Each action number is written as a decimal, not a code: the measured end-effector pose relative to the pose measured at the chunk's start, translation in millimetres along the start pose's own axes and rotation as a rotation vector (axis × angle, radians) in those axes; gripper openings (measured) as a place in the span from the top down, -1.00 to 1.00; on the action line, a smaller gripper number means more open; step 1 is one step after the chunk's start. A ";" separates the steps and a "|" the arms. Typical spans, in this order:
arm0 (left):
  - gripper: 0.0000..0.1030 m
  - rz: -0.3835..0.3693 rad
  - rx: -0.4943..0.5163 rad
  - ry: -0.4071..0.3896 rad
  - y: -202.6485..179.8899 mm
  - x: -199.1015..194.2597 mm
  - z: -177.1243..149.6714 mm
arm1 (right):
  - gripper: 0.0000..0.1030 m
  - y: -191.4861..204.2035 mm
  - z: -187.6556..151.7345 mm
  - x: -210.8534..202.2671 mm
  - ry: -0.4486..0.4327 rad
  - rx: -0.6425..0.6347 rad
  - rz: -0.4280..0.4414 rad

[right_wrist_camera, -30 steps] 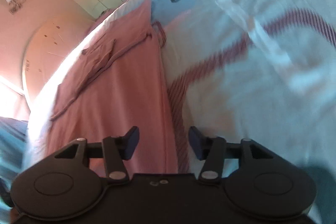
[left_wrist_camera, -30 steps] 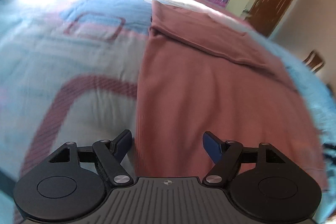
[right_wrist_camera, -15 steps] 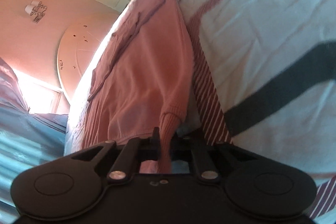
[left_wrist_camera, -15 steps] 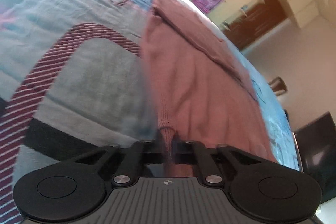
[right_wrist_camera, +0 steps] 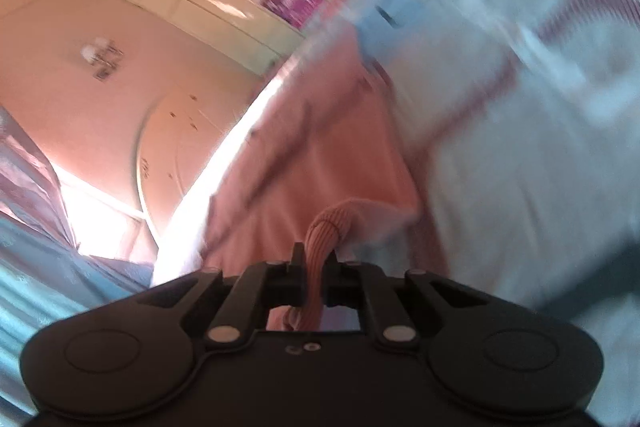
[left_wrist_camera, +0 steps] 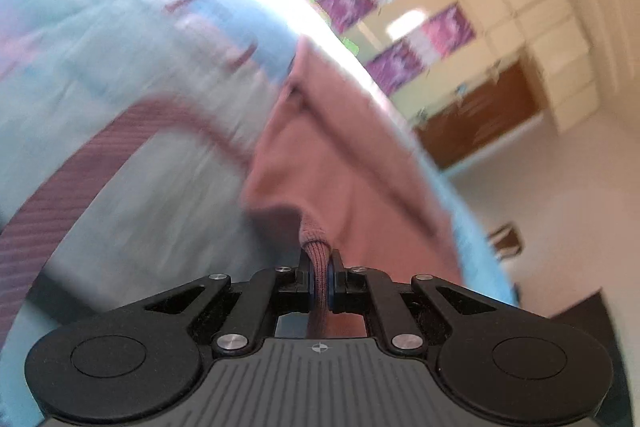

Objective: Fold small clothes

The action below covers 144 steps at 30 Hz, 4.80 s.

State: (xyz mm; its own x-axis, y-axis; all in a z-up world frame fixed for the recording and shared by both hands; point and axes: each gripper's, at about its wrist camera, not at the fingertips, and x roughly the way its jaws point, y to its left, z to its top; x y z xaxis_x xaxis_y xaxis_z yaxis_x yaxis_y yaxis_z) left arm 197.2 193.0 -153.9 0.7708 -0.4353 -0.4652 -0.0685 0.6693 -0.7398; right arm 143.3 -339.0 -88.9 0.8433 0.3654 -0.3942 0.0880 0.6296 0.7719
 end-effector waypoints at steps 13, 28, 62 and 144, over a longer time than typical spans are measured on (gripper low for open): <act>0.90 -0.026 -0.034 -0.101 -62.7 196.1 180.5 | 0.86 37.8 183.1 170.9 -0.151 -0.009 -0.024; -0.76 0.083 0.151 -0.126 -57.6 295.7 223.8 | -0.16 -12.2 243.4 295.0 -0.093 -0.132 -0.113; -0.25 0.247 0.595 -0.049 -128.4 329.9 190.5 | 0.21 61.9 198.5 335.5 -0.083 -0.708 -0.349; -0.35 0.327 0.676 0.058 -136.0 238.2 27.1 | 0.59 85.1 5.5 237.7 0.059 -0.796 -0.529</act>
State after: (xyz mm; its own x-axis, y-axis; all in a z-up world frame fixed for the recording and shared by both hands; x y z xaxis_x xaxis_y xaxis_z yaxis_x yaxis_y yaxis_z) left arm 407.3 14.6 -150.9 0.7418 -0.1695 -0.6488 0.1301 0.9855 -0.1087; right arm 354.1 -202.4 -114.2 0.7675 -0.0800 -0.6361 0.0452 0.9965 -0.0708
